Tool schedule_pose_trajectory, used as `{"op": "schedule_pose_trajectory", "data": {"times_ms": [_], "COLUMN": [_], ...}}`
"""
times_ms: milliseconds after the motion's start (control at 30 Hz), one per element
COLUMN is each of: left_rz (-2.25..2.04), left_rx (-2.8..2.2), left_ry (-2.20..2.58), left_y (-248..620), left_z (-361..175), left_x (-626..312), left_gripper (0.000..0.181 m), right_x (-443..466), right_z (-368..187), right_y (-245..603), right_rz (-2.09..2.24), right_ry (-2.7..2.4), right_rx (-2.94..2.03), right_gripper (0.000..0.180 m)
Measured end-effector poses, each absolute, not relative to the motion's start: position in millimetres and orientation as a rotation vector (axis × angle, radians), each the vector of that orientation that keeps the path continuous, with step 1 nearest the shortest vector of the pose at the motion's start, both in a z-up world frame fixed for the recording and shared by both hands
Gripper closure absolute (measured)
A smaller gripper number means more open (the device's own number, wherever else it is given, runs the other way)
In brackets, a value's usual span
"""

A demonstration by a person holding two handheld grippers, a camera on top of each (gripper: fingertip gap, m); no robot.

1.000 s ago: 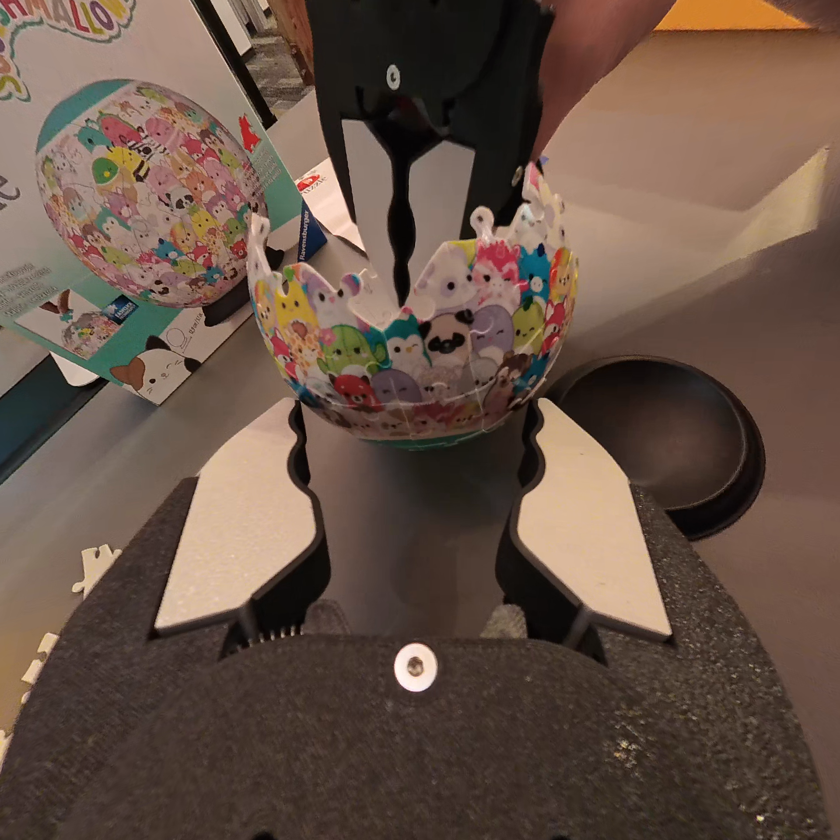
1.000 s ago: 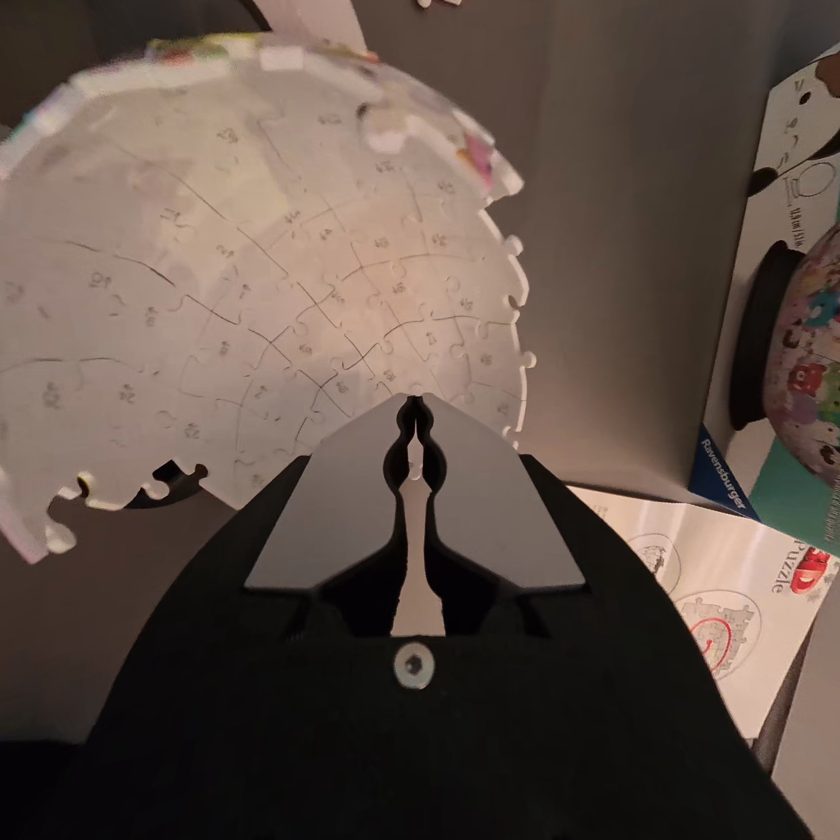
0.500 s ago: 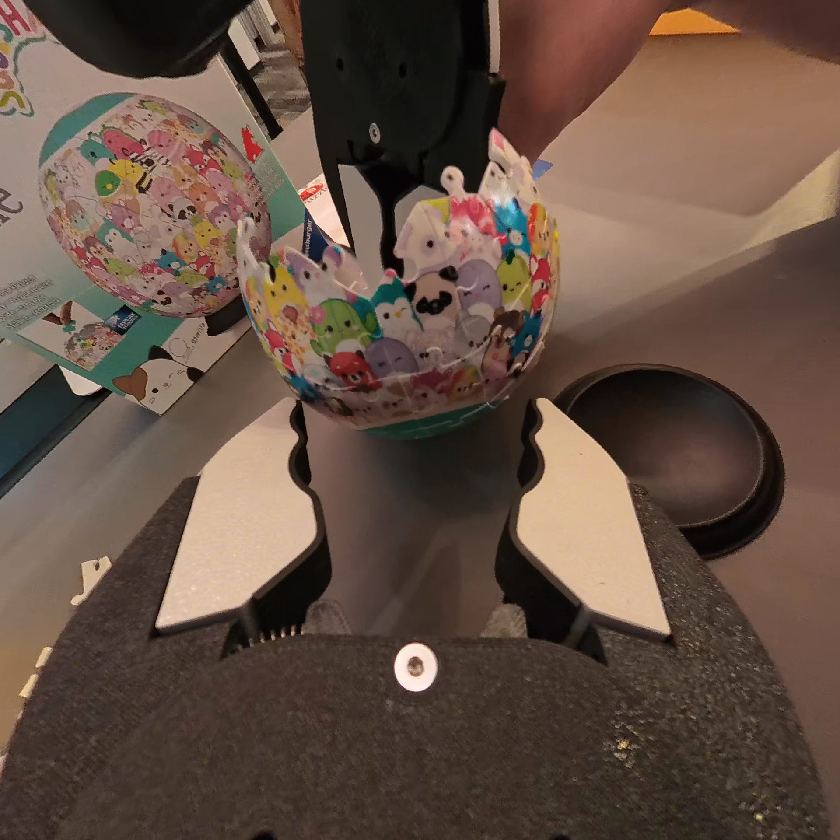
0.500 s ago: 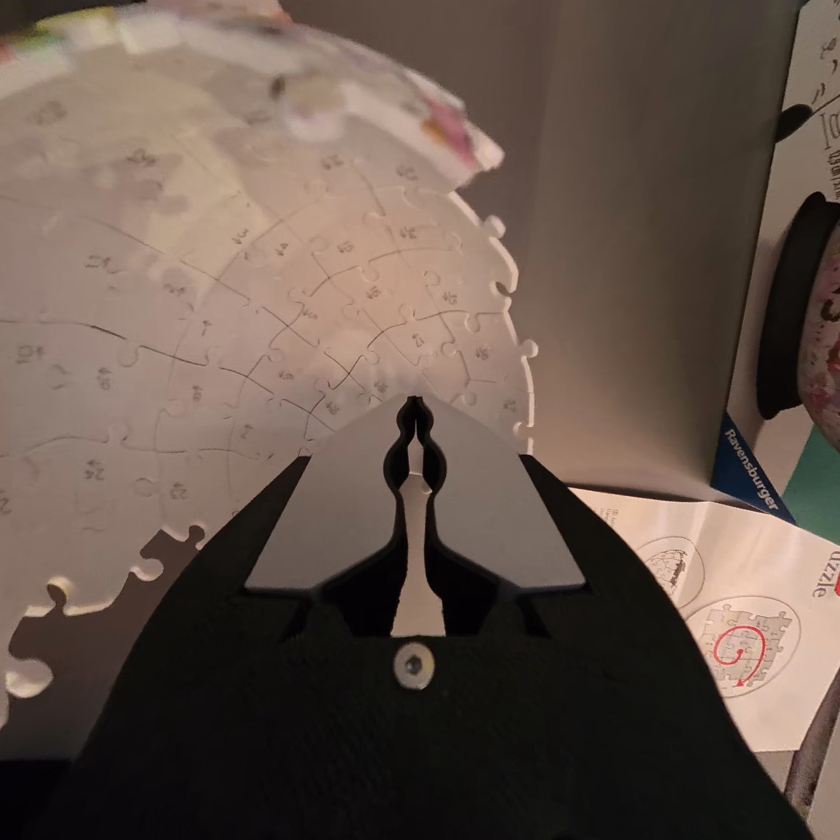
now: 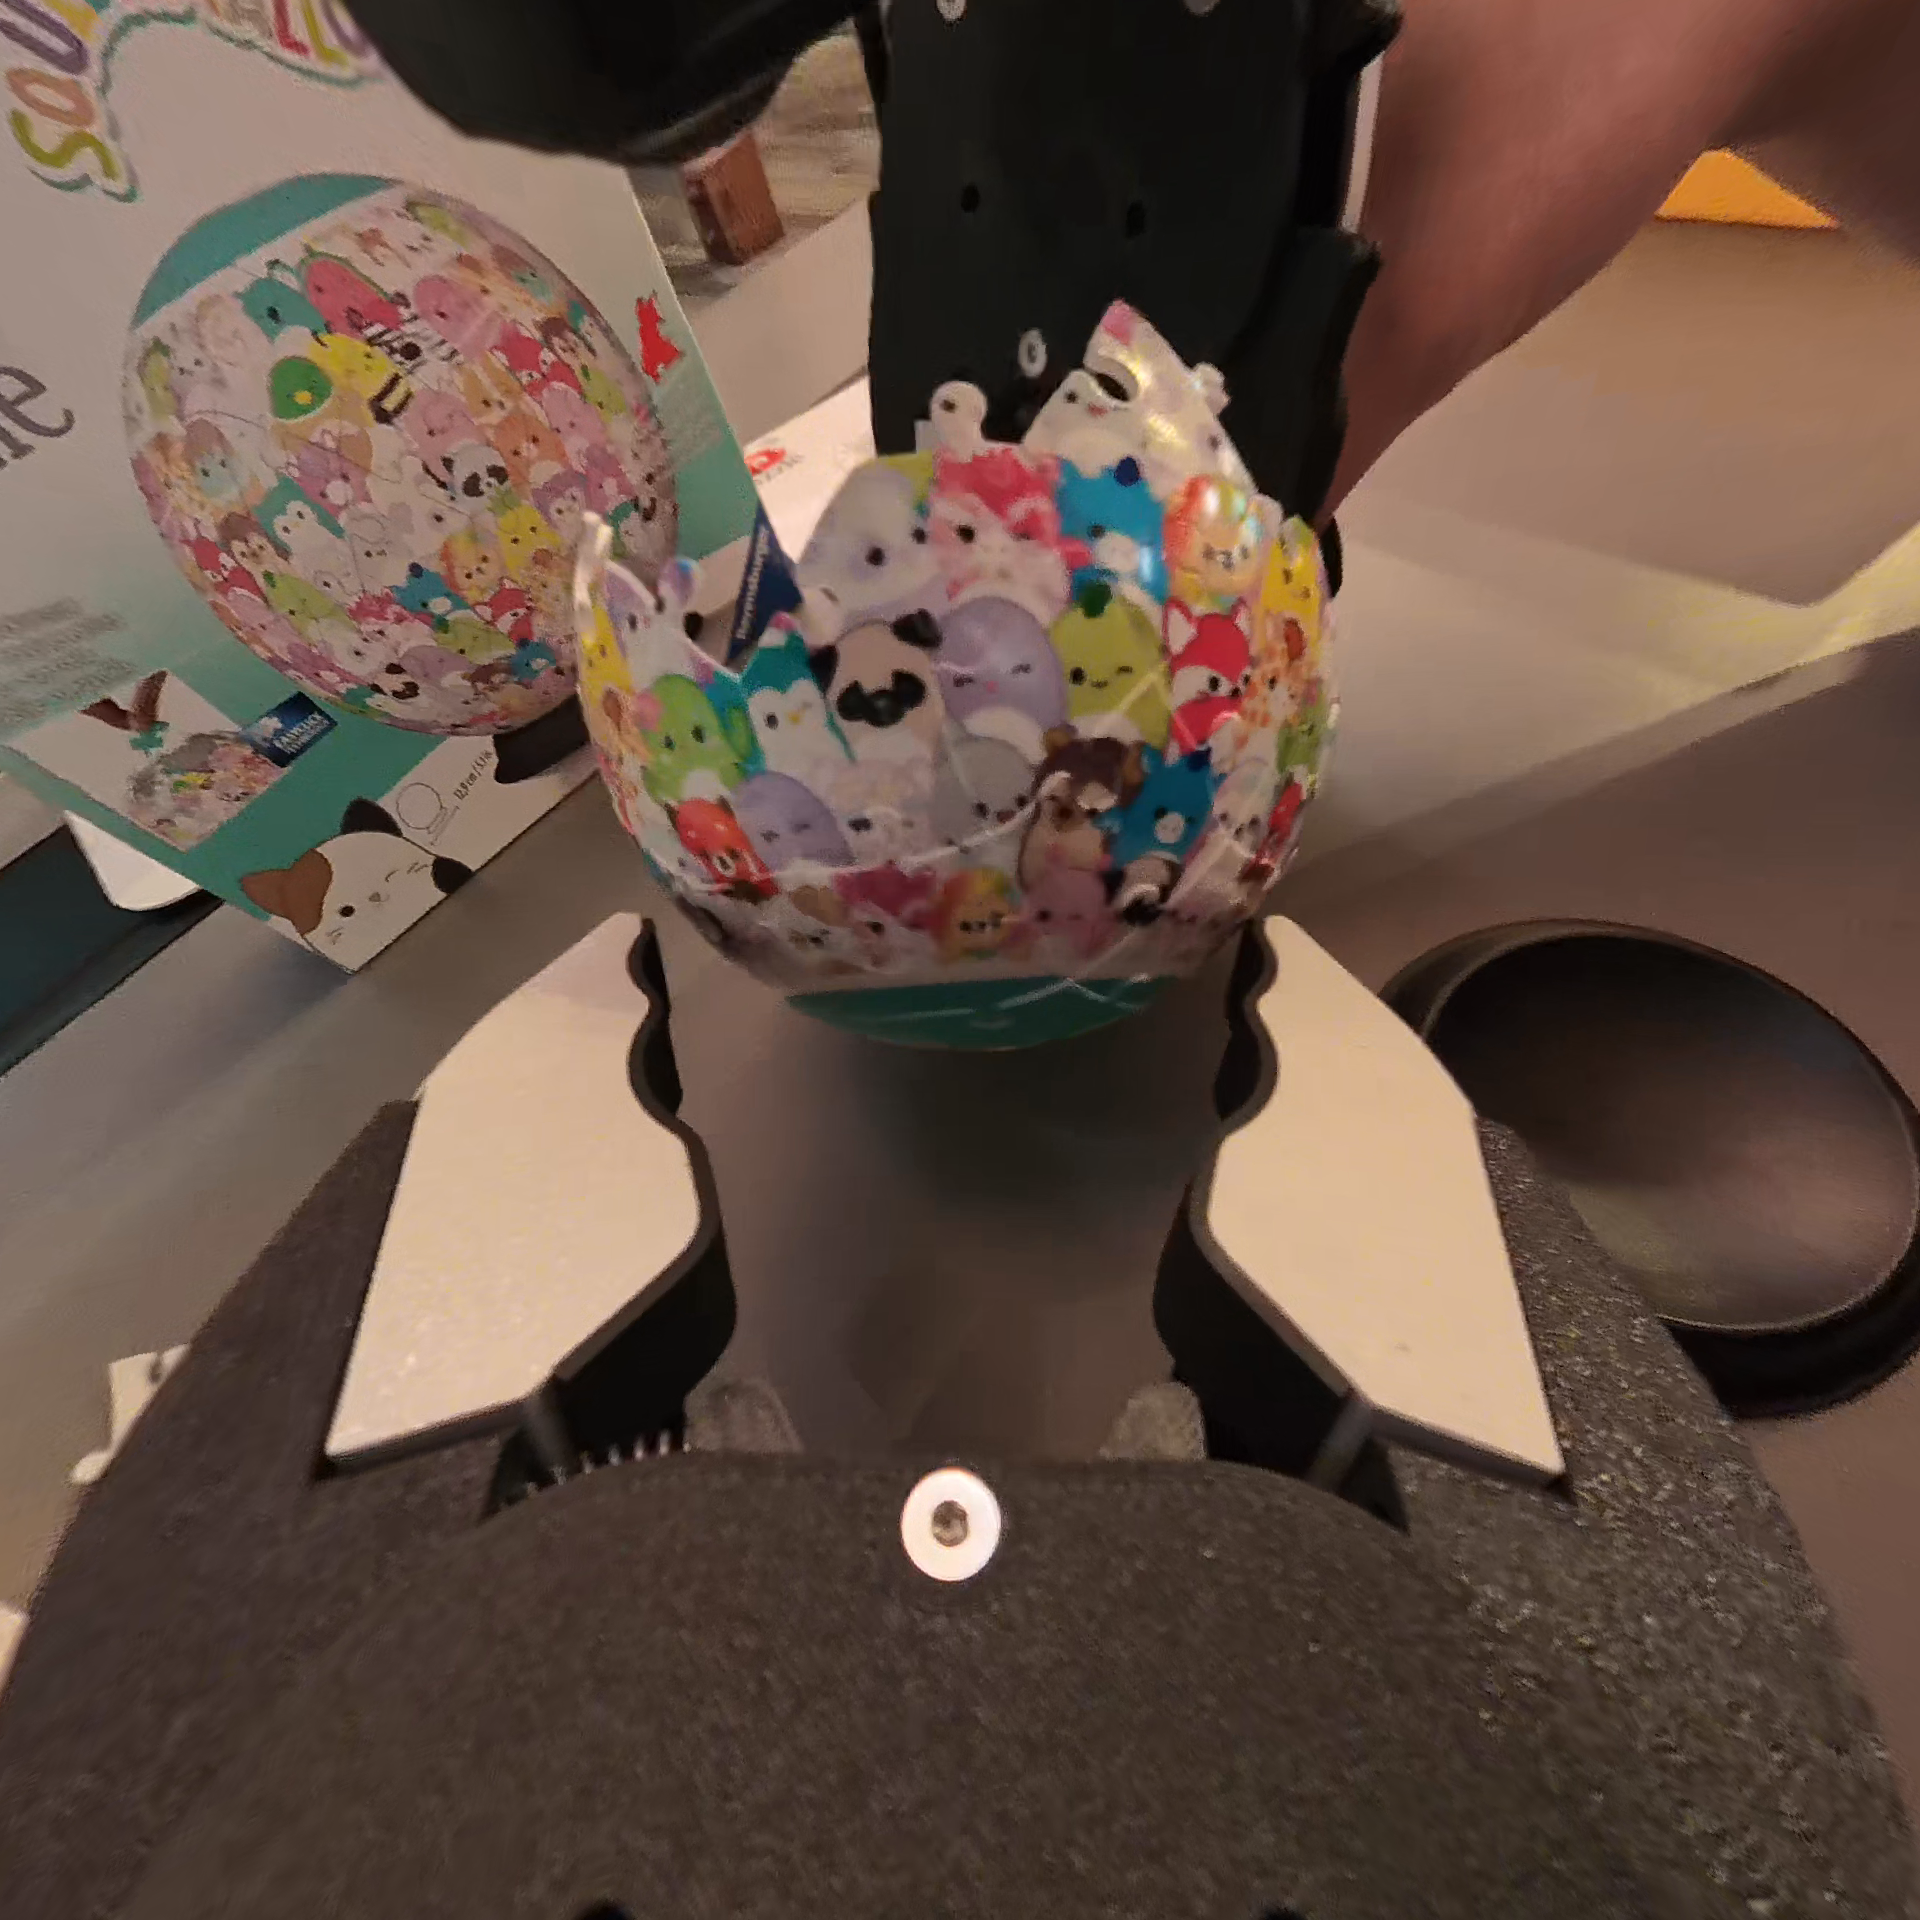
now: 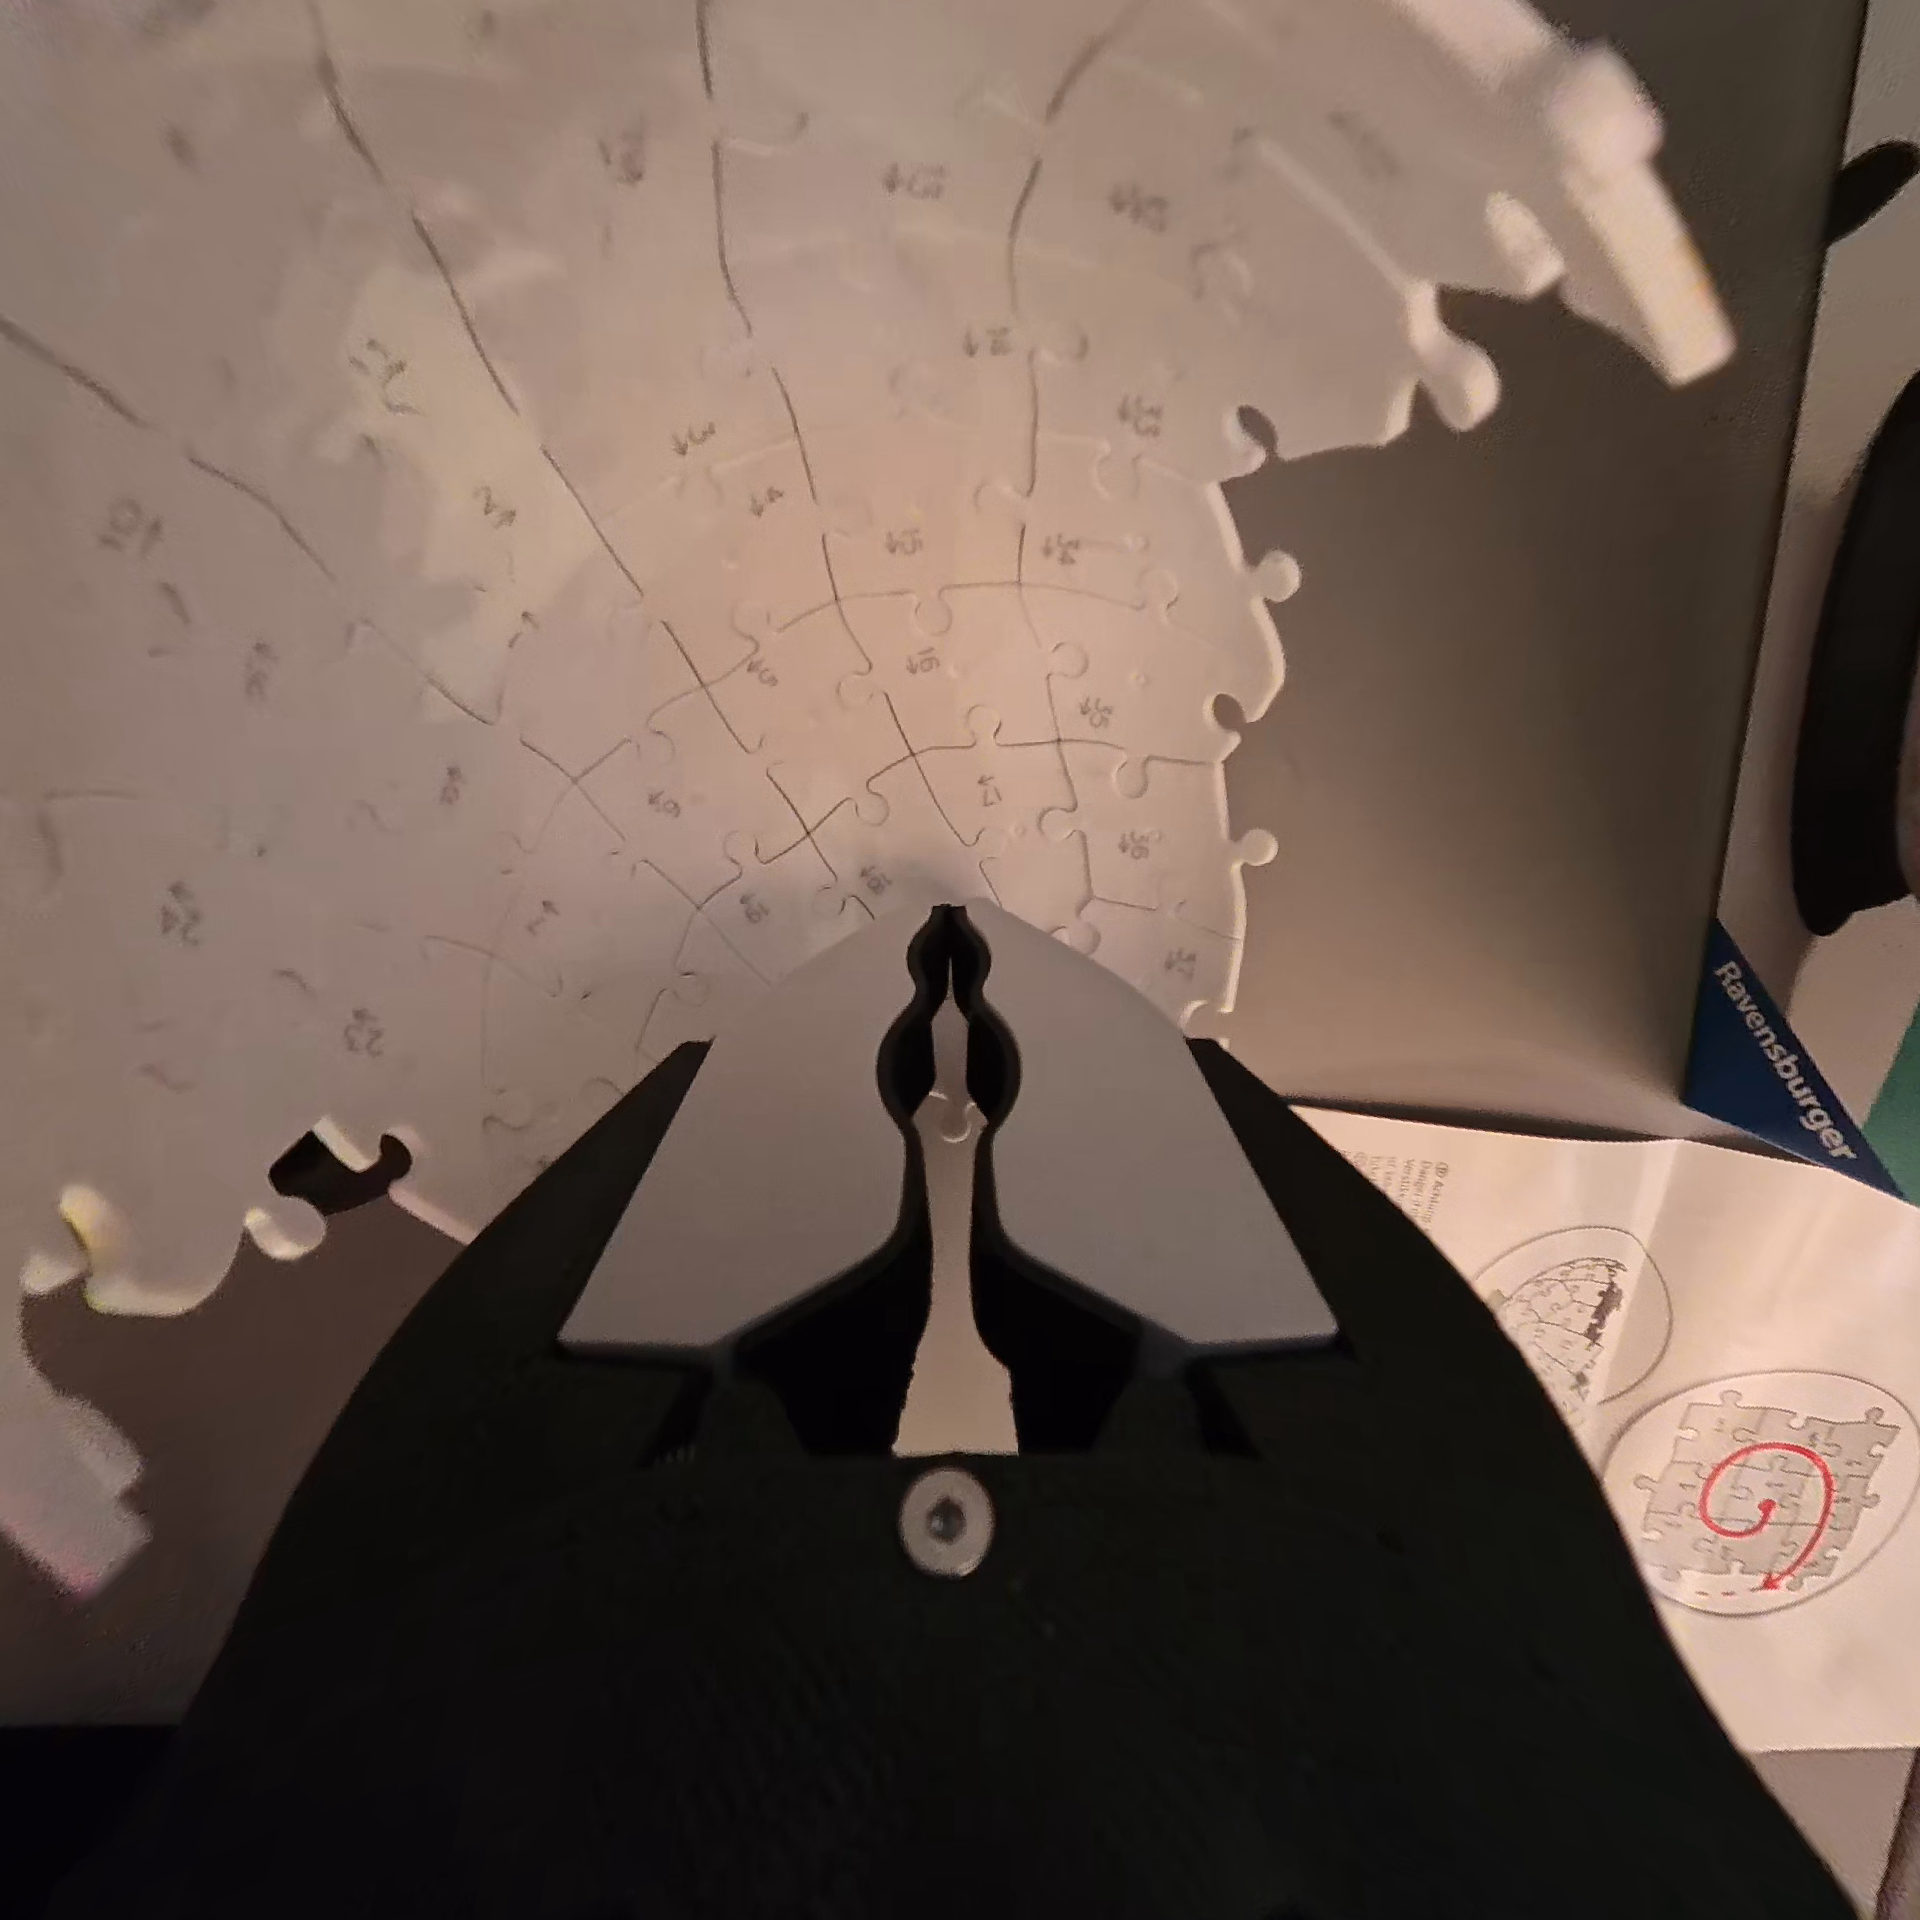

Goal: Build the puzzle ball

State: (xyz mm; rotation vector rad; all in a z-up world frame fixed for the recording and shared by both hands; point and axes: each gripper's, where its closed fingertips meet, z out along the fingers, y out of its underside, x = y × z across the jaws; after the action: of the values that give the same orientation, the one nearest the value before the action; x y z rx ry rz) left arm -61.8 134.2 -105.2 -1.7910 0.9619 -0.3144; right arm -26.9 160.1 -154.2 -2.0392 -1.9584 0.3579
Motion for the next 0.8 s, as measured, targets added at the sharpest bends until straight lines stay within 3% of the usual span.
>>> {"op": "schedule_pose_trajectory", "data": {"times_ms": [800], "left_rz": [-0.355], "left_rx": [-1.758], "left_ry": [1.075], "left_y": [140], "left_z": [-116], "left_x": [-49], "left_gripper": [0.081], "right_x": [-16], "right_z": [-140], "right_y": [165], "right_rz": [0.422], "right_ry": [-1.902], "right_rx": [-2.097], "right_gripper": [0.178]}}
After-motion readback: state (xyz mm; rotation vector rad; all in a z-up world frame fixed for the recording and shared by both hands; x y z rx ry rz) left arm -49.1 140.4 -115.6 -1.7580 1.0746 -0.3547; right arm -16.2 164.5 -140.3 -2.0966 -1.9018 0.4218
